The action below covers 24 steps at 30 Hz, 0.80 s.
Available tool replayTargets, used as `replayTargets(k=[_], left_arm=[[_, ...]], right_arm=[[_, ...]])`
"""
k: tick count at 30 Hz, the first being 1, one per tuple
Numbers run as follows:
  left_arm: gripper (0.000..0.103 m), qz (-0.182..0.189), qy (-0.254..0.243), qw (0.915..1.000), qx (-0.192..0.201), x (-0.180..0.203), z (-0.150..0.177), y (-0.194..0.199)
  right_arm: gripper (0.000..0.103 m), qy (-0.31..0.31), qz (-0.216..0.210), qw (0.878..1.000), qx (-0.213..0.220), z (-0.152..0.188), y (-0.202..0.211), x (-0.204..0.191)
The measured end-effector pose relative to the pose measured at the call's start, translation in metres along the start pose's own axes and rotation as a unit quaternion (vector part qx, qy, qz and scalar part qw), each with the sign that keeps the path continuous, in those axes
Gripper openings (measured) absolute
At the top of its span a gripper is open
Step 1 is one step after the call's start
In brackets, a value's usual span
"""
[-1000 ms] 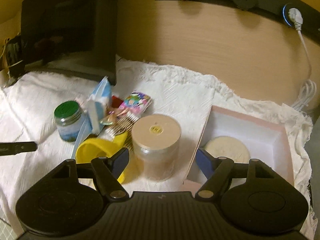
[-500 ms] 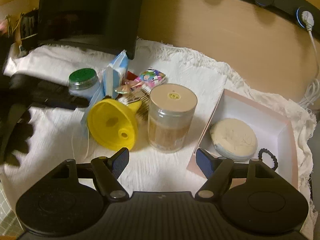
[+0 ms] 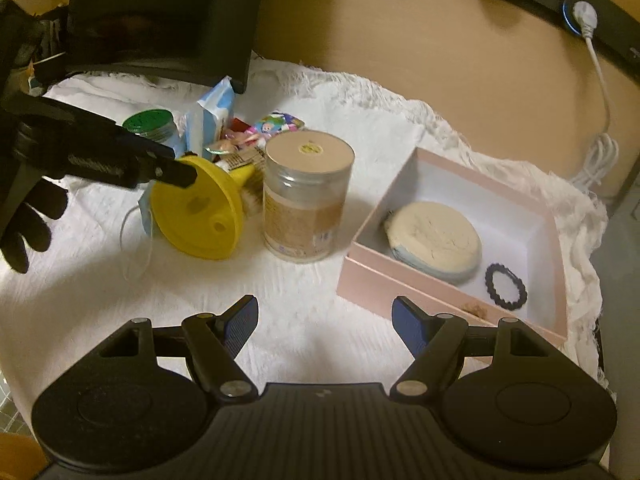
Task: Organize soft objects
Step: 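Move the left tool toward the yellow funnel, then grasp the yellow funnel with the left tool while the right tool grasps the blue wipes pack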
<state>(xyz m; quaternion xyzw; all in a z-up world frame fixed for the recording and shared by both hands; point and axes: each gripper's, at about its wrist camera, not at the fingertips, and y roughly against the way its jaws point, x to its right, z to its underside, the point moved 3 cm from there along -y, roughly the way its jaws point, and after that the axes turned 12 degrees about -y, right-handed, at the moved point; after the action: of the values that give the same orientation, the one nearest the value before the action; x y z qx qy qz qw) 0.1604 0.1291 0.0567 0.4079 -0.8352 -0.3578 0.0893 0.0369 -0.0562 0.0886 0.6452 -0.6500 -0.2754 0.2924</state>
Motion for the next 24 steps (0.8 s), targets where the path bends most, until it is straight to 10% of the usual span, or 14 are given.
replayTargets(k=[7,17,24], left_arm=[[0.045,0.000,0.064,0.9966,-0.052,-0.013,0.009,-0.047],[0.012,-0.018,0.149,0.9887,-0.008,-0.016,0.029,-0.023],[0.010,-0.011,0.163,0.9852,0.051,-0.025,0.026,0.024]], right_arm=[[0.074,0.002,0.003,1.000,-0.013,0.005,-0.003,0.004],[0.074,-0.054,0.017,0.998,-0.002,-0.013,0.003,0.032],[0.071,-0.102,-0.026,0.994,0.027,-0.087,0.008,0.032]])
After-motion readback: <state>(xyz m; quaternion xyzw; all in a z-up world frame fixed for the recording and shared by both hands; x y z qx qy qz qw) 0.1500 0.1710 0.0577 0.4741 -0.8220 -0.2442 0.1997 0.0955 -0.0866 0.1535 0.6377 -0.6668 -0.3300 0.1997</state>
